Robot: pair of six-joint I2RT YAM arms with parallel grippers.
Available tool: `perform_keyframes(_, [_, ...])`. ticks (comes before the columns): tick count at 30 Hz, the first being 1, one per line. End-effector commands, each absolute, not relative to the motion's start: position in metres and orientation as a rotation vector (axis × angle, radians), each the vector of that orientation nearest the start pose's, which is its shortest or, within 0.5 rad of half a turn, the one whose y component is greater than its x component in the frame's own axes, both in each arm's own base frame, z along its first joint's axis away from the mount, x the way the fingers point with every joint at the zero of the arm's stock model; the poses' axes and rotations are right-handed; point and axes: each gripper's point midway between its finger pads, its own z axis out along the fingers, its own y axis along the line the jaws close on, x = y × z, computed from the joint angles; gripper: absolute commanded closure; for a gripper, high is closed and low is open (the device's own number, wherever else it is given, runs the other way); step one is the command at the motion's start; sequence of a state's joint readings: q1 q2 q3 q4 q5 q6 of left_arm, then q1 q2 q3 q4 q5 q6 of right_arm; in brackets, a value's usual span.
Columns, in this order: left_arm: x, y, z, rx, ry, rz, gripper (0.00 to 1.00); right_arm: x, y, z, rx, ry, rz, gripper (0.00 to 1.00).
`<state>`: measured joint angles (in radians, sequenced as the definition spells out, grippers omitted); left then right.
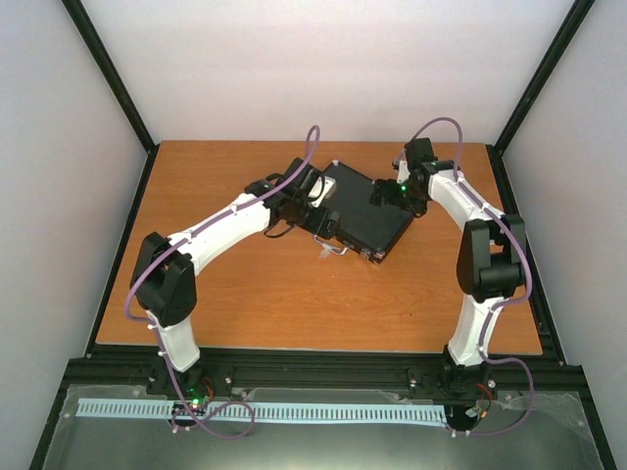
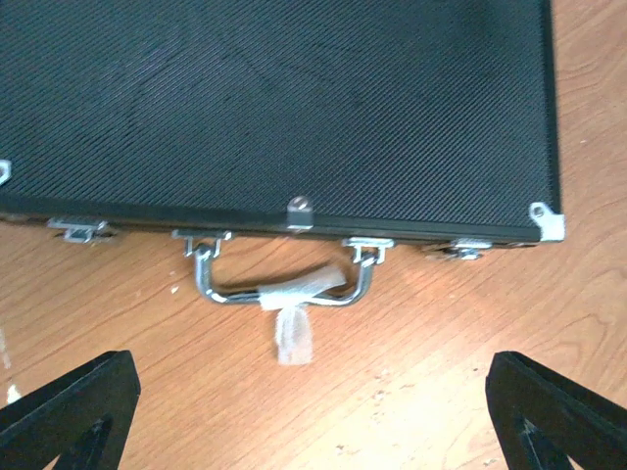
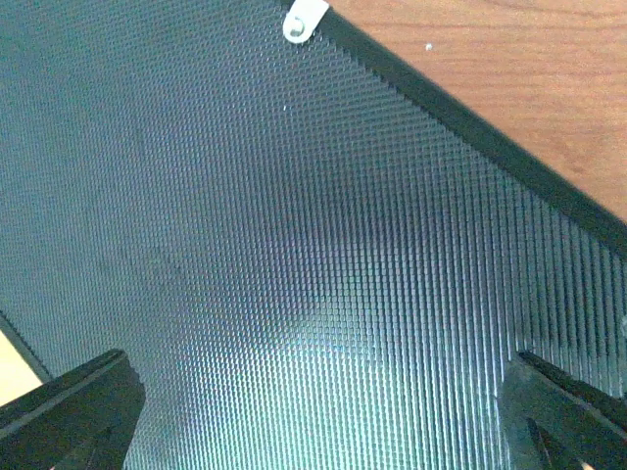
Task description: Pack up texas hold em set
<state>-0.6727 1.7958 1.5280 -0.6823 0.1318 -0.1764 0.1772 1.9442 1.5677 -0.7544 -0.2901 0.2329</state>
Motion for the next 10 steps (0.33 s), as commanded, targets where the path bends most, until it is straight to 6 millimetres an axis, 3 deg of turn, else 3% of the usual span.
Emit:
perform_keyframes(1, [0.357,-0.287,0.188,0.655,2.485,-0.417,0.00,0.440,0.130,0.134,-0.048,2.679,0.458,0.00])
perform_keyframes(10, [0.357,-0.278,0.199,0.610,2.480,-0.401,0.00,0.433,0.123,0.163,-0.073,2.607,0.381,0.00])
